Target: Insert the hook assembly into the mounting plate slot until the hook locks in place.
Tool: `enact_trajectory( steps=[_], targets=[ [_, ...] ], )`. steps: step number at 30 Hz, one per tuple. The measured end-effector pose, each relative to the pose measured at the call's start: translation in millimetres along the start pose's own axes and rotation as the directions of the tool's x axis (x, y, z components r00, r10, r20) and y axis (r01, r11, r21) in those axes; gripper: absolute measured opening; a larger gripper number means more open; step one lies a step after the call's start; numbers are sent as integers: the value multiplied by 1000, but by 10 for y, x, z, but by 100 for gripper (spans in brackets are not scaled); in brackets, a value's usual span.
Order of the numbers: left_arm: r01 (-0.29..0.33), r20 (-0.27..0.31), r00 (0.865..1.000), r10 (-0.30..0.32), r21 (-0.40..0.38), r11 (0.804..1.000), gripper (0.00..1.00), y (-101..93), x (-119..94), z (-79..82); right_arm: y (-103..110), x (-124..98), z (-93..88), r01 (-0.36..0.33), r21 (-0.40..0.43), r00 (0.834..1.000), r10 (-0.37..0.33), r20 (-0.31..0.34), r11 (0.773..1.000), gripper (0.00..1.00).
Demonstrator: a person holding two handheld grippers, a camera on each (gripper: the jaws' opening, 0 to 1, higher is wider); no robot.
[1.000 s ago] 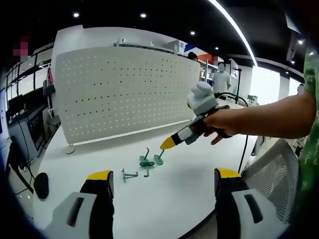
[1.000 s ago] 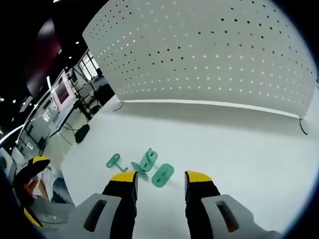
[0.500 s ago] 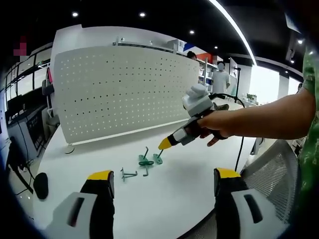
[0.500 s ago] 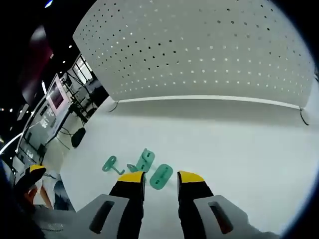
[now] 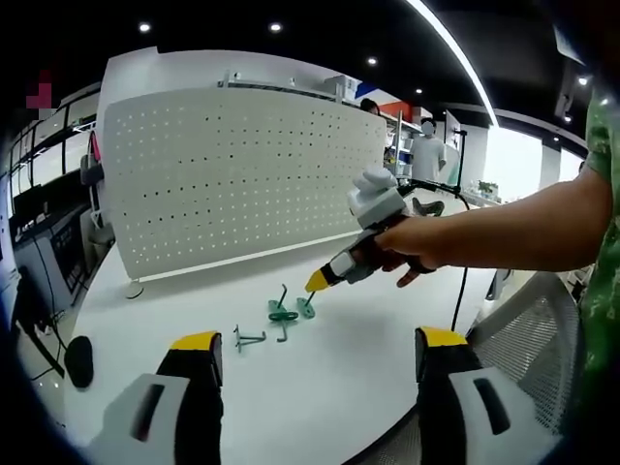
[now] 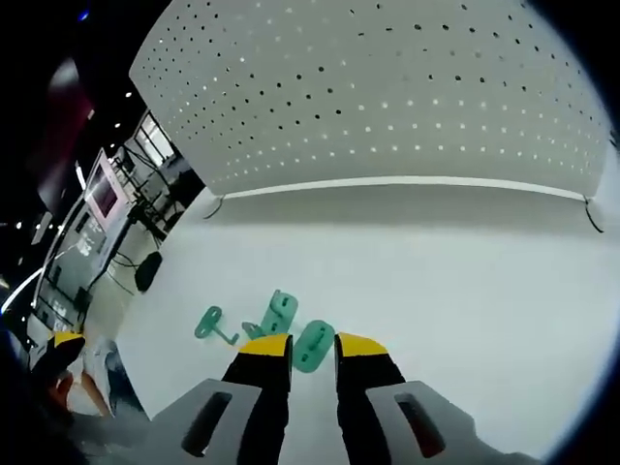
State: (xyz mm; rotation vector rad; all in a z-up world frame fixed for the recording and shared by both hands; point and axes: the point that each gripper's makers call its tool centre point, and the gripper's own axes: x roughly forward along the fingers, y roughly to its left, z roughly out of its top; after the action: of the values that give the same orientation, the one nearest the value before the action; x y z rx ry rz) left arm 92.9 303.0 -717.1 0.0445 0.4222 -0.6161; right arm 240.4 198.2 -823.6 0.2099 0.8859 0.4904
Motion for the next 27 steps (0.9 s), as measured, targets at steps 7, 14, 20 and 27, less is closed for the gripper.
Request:
enact_trajectory(
  steps=[7,14,20,27],
  targets=[
    [0,0,1000,0,-2,1000,84,2,1,0,-14,27,-16,6,0,1000,-6,-5,1000,11],
    [2,-1,1000,-2,-2,1000,83,2,6,-2,-12,36,-36,1,6,1000,-1,-6,1000,9],
    [3,-3,1000,-3,-1,1000,83,1,5,-7,-17,45,-40,1,0,1000,-1,-1,1000,6],
    [4,-6,1000,-4,0,1000,83,-4,5,-13,-36,41,-68,8,-10,1000,-8,-2,1000,2]
  ],
)
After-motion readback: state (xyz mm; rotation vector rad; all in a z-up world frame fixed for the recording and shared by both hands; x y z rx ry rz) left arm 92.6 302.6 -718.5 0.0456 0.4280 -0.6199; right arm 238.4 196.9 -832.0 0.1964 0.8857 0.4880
